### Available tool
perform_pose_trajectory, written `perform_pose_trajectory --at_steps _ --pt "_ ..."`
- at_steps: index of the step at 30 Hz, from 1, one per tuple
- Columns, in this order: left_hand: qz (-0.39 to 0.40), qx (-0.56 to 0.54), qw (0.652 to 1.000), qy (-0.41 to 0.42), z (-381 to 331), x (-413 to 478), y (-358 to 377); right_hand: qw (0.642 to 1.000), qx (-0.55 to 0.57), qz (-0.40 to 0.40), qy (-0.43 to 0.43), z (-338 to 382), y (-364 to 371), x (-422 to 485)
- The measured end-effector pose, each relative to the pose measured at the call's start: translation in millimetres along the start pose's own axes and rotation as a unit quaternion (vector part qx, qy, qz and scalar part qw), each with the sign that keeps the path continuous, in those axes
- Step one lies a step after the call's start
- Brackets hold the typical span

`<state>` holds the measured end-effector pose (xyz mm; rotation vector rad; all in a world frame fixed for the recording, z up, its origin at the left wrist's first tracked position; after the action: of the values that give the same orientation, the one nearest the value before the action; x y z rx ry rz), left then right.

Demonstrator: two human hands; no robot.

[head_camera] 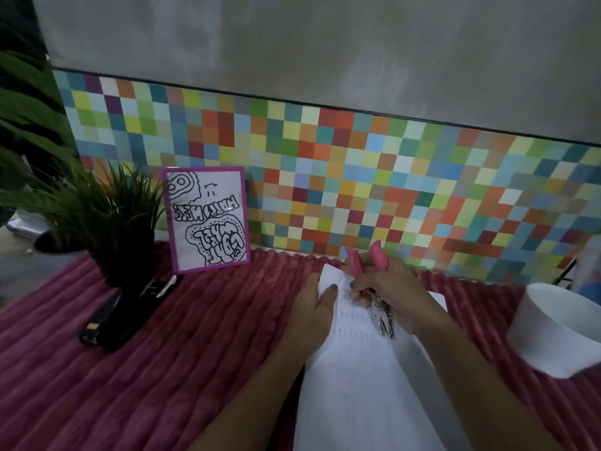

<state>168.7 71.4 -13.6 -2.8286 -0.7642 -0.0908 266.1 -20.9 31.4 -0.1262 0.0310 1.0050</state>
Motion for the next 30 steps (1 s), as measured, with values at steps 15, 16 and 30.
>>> perform_pose_trajectory --at_steps 15,16,30 --pt "-0.002 0.032 0.999 0.02 -11.5 -5.8 3.0 0.946 0.27 -0.075 -0.163 59.6 -13.9 28.5" --pt "-0.004 0.024 1.0 0.018 -10.4 -5.2 2.8 0.94 0.281 -0.079 -0.174 59.6 -12.8 31.9" --pt "-0.018 0.052 0.998 0.019 -9.3 -5.5 2.5 0.927 0.279 -0.05 -0.245 62.0 2.7 45.5"
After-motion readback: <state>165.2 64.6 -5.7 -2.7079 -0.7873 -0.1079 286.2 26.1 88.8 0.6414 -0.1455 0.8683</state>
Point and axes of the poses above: each hand's wrist, its own x-axis towards the middle knuckle, its own y-axis out of the palm, z = x × y, the point moved 9 cm from there along x, towards the middle knuckle, and after that the axes turned 14 degrees about z, right-handed, at the moved point
